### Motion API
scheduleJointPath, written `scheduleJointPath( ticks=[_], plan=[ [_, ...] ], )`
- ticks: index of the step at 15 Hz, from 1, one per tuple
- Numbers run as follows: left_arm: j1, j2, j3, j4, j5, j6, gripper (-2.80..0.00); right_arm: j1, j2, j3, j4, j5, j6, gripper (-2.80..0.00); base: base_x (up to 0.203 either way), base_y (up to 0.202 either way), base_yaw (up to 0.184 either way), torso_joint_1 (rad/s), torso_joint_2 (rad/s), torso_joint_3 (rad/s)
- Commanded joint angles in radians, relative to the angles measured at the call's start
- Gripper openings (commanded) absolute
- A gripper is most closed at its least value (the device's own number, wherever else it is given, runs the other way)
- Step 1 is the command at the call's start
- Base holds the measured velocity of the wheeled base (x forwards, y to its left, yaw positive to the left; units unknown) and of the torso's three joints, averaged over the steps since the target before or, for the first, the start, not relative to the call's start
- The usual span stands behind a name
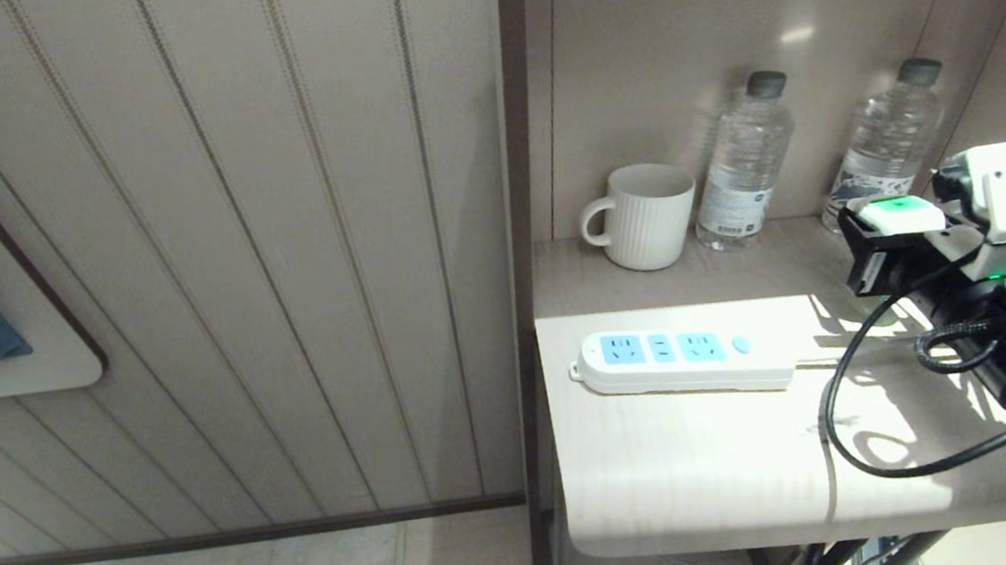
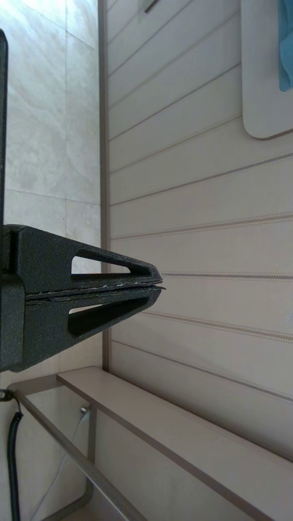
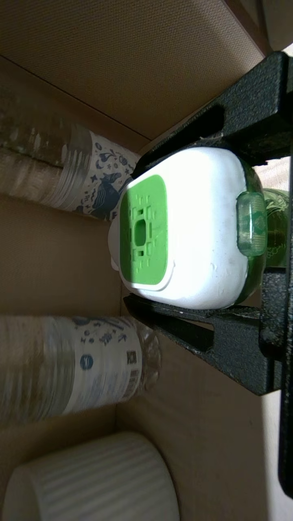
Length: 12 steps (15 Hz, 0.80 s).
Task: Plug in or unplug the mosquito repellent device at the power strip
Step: Place the mosquito repellent liquid on the table
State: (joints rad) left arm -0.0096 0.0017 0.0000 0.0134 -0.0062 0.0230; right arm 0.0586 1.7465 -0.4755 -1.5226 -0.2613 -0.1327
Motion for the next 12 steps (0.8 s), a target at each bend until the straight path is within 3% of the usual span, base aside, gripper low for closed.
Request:
scheduleJointPath(
  ticks=[1,12],
  plan=[
    [-0.001,0.001,0.000,0.000,0.000,0.000,-2.80,-0.015,0.063,-0.026,-0.047,-0.010,0.006,-2.80,0.000,0.000,0.000,0.000,0.00,0.000],
    [0.000,0.001,0.000,0.000,0.000,0.000,-2.80,-0.014,0.169,-0.121,-0.047,-0.036,0.019,-2.80,0.000,0.000,0.000,0.000,0.00,0.000]
  ],
)
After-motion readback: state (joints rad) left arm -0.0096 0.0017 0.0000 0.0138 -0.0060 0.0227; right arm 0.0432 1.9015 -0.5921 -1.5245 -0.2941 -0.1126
